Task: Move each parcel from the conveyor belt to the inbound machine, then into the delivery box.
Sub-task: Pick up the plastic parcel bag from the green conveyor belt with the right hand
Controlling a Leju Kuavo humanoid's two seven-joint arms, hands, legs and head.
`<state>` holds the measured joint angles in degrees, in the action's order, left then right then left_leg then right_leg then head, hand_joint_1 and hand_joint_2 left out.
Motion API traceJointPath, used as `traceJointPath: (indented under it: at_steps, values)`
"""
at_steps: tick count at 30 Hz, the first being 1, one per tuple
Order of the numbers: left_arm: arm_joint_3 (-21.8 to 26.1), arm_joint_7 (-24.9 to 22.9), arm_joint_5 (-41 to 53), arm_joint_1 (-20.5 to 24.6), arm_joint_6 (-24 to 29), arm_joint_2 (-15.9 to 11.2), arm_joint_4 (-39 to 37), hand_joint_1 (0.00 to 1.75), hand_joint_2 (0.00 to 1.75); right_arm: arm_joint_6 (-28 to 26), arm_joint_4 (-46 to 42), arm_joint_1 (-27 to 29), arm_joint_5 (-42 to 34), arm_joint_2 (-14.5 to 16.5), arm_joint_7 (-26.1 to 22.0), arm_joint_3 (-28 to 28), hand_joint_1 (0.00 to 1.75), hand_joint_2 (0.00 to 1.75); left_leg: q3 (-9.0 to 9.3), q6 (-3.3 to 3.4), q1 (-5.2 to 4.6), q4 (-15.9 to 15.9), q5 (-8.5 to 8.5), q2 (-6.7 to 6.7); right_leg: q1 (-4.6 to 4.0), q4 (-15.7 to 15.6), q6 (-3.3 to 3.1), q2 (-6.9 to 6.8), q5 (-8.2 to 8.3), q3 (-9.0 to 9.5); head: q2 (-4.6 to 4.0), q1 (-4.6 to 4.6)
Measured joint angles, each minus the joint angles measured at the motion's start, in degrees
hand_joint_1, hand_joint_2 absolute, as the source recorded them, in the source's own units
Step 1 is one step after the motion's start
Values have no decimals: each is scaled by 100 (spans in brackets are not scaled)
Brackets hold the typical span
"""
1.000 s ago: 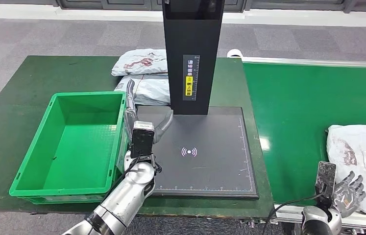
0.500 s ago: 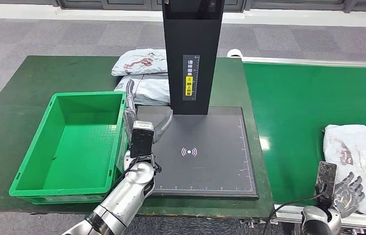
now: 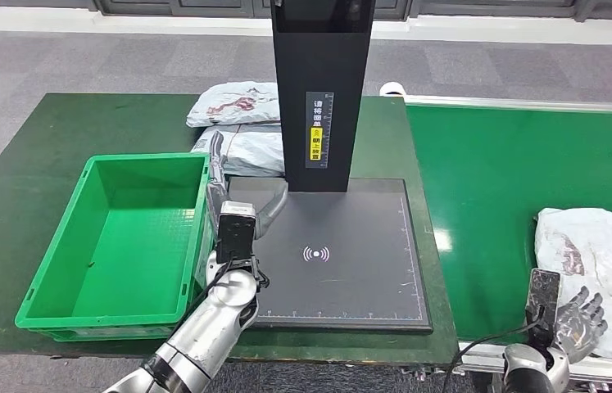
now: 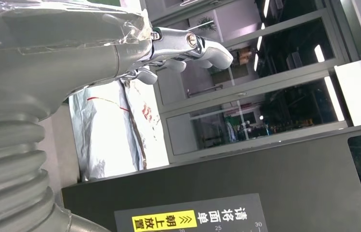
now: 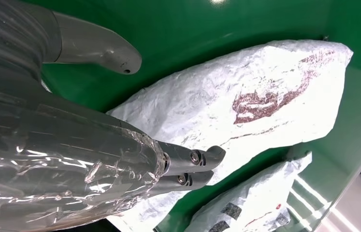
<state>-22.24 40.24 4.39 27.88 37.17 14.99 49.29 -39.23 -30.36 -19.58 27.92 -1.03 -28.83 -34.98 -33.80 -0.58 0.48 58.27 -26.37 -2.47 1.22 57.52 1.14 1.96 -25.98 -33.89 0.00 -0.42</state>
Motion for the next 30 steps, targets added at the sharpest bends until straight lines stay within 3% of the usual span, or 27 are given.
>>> traceJointPath:
  at_steps: [30]
  values:
    - [87, 0, 26, -7, -123, 39, 6, 0, 175, 118, -117, 151, 297, -14, 577, 186, 0, 175, 0, 0, 0, 0, 0, 1, 0, 0, 0, 0, 0, -1, 0, 1]
